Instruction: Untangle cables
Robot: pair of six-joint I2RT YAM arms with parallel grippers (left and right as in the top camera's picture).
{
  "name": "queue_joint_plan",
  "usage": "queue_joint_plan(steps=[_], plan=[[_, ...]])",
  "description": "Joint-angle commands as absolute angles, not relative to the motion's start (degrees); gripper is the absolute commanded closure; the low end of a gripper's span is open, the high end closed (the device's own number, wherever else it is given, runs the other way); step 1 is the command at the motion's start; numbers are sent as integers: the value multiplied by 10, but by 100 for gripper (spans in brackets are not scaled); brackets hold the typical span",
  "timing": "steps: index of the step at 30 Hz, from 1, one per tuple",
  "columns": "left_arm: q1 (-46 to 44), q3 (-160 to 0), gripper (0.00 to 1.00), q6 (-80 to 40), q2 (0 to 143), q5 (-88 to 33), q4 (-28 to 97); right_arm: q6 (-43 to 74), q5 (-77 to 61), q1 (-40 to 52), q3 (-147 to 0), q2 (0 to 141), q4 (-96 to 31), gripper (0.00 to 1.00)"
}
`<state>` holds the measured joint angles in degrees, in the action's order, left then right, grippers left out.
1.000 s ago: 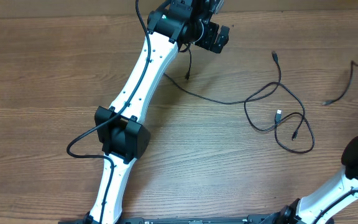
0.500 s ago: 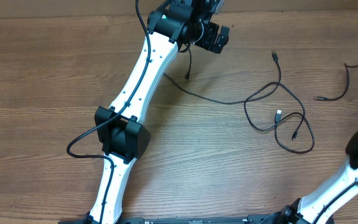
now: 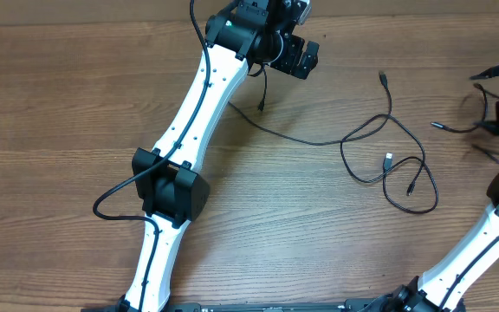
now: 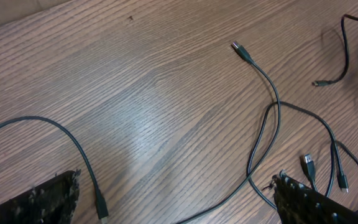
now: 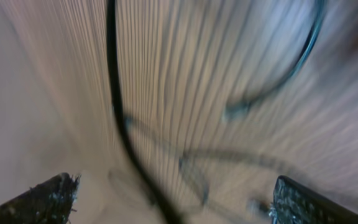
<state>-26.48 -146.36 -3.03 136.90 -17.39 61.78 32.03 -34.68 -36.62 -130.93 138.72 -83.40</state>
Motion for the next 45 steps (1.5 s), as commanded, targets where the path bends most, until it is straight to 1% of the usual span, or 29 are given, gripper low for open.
queue_joint_plan(steps=[1,3,4,8,12,19,21,23,25,29,30,32,33,35,37,40,41,45], plan=[[-263,-1473,1,-24,1343,-183,620,221,-486,-337,-1317,1362,-899,0],[-263,-1473,1,-23,1343,-194,619,158,-540,-322,-1319,1360,-934,0],[-263,-1473,0,-24,1343,-199,620,145,-552,-317,-1322,1359,-935,0],[-263,-1473,0,-23,1343,-206,622,153,-552,-308,-1374,1354,-896,0],[-263,-1473,0,-23,1343,-206,635,180,-554,-315,-1507,1354,-844,0],[-263,-1473,1,-23,1343,-206,640,132,-566,-319,-1721,1354,-864,0],[-263,-1473,1,-23,1343,-206,640,128,-533,-319,-1769,1353,-892,0],[-263,-1473,0,-23,1343,-206,641,135,-438,-319,-1801,1350,-939,0],[-263,-1473,0,-23,1343,-206,641,134,-340,-317,-1799,1337,-971,0],[-263,-1473,1,-23,1343,-206,641,134,-322,-298,-1798,1329,-971,0],[-263,-1473,0,-23,1343,-206,641,137,-296,-289,-1798,1330,-971,0],[-263,-1473,0,-23,1343,-206,643,168,-200,-268,-1791,1330,-971,0],[-263,-1473,0,-23,1343,-206,646,187,-119,-251,-1779,1330,-971,0],[-263,-1473,0,-22,1343,-206,648,191,-58,-236,-1753,1330,-971,0],[-263,-1473,0,-21,1343,-204,648,188,-38,-226,-1721,1330,-971,0],[-263,-1473,0,-15,1343,-204,647,129,-14,-218,-1652,1330,-971,0],[-263,-1473,0,-13,1343,-204,647,110,22,-215,-1602,1329,-971,0],[-262,-1473,1,-10,1343,-204,647,104,85,-214,-1499,1309,-971,0]])
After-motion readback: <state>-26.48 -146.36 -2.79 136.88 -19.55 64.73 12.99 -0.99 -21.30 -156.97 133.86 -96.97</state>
